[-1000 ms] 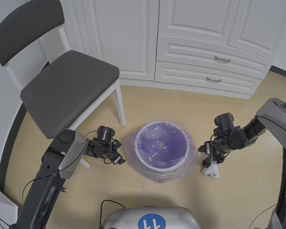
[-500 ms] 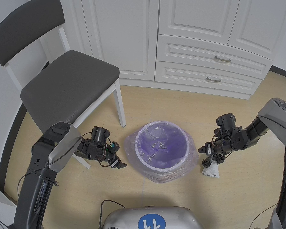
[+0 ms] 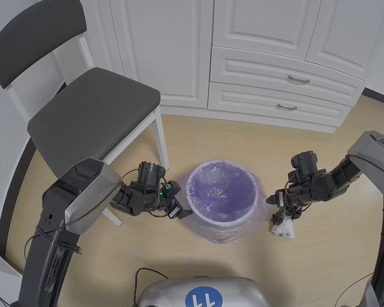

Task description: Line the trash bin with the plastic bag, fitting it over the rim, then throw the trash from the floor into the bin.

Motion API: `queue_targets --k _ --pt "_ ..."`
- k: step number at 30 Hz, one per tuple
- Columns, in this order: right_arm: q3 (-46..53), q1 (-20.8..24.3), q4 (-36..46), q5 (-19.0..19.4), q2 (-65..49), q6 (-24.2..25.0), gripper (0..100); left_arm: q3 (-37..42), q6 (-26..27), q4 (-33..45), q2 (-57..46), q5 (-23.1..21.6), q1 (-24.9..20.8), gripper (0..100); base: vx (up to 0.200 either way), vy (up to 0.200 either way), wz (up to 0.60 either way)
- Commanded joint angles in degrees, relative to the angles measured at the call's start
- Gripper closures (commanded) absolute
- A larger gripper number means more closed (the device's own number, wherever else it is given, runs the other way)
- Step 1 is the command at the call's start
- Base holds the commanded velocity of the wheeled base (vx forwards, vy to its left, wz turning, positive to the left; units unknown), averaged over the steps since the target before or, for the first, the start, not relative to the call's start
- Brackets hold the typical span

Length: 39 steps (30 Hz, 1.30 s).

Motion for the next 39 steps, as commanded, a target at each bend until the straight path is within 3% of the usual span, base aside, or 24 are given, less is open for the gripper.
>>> queue_targets --k 1,2,3,16,22,23,32,39 --pt "0.03 -0.03 -0.08 0.01 -0.23 0.03 0 -0.48 -0.08 -0.09 0.48 0.12 -0.53 0 0.000 0.000 0.00" --pt "0.03 -0.03 -0.08 0.01 -0.14 0.03 0 -0.83 0.18 -0.18 1.62 0.03 -0.36 0 0.000 0.000 0.00" --pt "0.03 -0.03 -0.08 0.01 -0.14 0.03 0 -1.10 0.27 -0.18 1.97 -0.06 -0.27 100 0.000 0.000 0.00" --pt "0.03 -0.03 -0.08 0.01 -0.14 0.03 0 -5.49 -0.26 0.00 5.14 0.03 1.05 100 0.000 0.000 0.00" --pt "0.03 0.14 -0.08 0.01 0.39 0.03 0 -18.59 -0.26 5.62 12.25 0.29 3.95 100 0.000 0.000 0.00" --pt "0.03 0.23 -0.08 0.01 0.39 0.03 0 -22.26 -0.26 10.45 14.36 0.29 4.30 100 0.000 0.000 0.00" --pt "0.03 0.23 -0.08 0.01 1.09 0.03 0 -22.26 -0.52 9.93 14.89 -0.06 3.86 100 0.000 0.000 0.00" --pt "0.38 0.67 -0.08 -0.08 1.09 0.03 0 -17.36 -3.07 1.23 12.87 -0.32 2.72 100 0.000 0.000 0.00"
